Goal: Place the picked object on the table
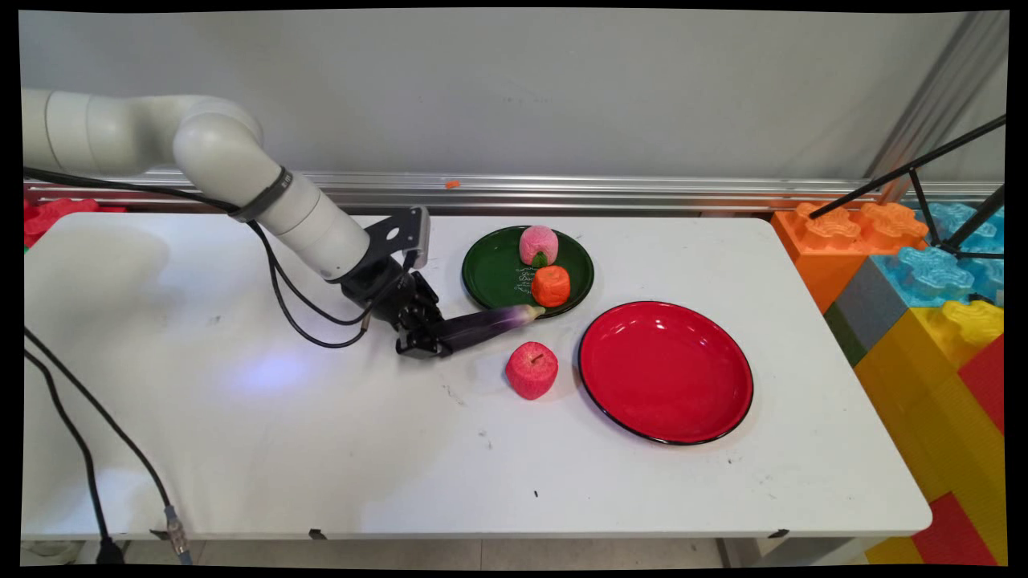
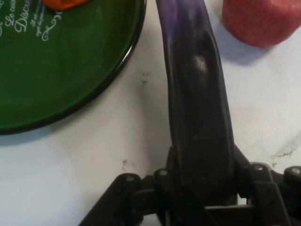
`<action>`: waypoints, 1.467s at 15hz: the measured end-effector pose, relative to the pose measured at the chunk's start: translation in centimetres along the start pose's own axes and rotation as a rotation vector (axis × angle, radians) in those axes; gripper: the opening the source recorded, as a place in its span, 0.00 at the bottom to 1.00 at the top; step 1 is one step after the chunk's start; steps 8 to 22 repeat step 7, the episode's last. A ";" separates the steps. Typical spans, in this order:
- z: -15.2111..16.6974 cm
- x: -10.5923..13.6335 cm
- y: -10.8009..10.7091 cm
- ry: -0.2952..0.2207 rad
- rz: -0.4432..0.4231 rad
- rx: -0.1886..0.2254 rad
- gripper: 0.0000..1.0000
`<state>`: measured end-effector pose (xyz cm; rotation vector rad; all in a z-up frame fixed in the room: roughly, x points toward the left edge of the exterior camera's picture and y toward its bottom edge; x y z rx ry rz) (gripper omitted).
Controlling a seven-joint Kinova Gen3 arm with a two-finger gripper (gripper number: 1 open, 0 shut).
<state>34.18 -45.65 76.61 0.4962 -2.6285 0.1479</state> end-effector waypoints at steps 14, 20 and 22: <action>0.0 -0.3 0.1 -0.004 0.007 -0.021 1.00; 0.0 -0.3 0.1 -0.004 0.007 -0.021 1.00; 0.0 -0.3 0.1 -0.004 0.007 -0.021 1.00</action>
